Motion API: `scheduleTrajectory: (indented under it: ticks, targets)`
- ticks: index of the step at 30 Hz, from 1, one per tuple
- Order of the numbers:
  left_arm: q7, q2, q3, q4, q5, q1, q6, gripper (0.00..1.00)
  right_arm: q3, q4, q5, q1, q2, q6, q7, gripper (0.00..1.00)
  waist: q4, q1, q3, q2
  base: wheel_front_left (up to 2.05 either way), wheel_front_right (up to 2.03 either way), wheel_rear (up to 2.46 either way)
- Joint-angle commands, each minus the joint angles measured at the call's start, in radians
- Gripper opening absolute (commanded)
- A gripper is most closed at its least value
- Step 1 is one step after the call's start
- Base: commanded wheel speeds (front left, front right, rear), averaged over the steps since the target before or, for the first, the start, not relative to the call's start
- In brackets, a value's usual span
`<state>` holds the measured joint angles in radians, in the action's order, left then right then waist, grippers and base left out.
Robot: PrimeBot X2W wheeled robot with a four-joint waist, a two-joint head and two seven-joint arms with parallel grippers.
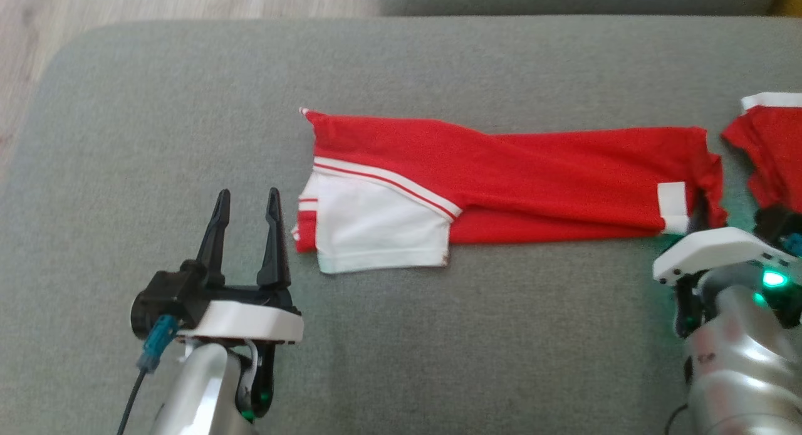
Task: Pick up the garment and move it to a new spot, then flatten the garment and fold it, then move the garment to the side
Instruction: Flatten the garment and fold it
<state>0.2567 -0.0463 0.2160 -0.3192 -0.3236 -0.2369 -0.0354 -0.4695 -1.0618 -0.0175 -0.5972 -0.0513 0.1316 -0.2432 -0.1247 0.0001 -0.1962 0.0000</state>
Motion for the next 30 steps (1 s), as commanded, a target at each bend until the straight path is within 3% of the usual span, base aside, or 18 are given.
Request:
scheduleTrajectory:
  ticks: [1, 10, 17, 25, 30]
  targets:
    - [0.005, -0.004, -0.04, 0.028, -0.004, -0.009, 0.002, 1.0, -0.003, 0.055, -0.013, 0.003, 0.0, -0.001, -0.015, 0.0, 0.02, -0.0001, 0.025, 0.0, 0.0, 0.0, 0.0]
    - [0.005, -0.004, -0.023, 0.03, -0.021, 0.012, 0.009, 1.0, -0.14, 0.228, -0.056, 0.058, -0.032, -0.001, 0.003, 0.0, 0.028, -0.0001, 0.093, 0.0, 0.0, 0.0, 0.0]
    - [0.005, -0.004, -0.003, 0.029, -0.031, 0.021, 0.019, 1.0, -0.026, 0.322, 0.021, 0.047, -0.001, -0.001, 0.064, 0.0, 0.005, -0.0001, 0.129, 0.0, 0.0, 0.0, 0.0]
    - [0.005, -0.004, 0.005, 0.023, -0.026, 0.021, 0.018, 1.0, 0.389, 0.332, 0.373, 0.037, 0.001, -0.001, 0.109, 0.0, -0.068, -0.0001, 0.151, 0.0, 0.0, 0.0, 0.0]
    - [0.005, -0.004, 0.019, 0.021, -0.031, 0.013, 0.017, 1.0, 0.603, 0.322, 0.513, 0.025, 0.001, -0.001, 0.111, 0.0, -0.121, -0.0001, 0.141, 0.0, 0.0, 0.0, 0.0]
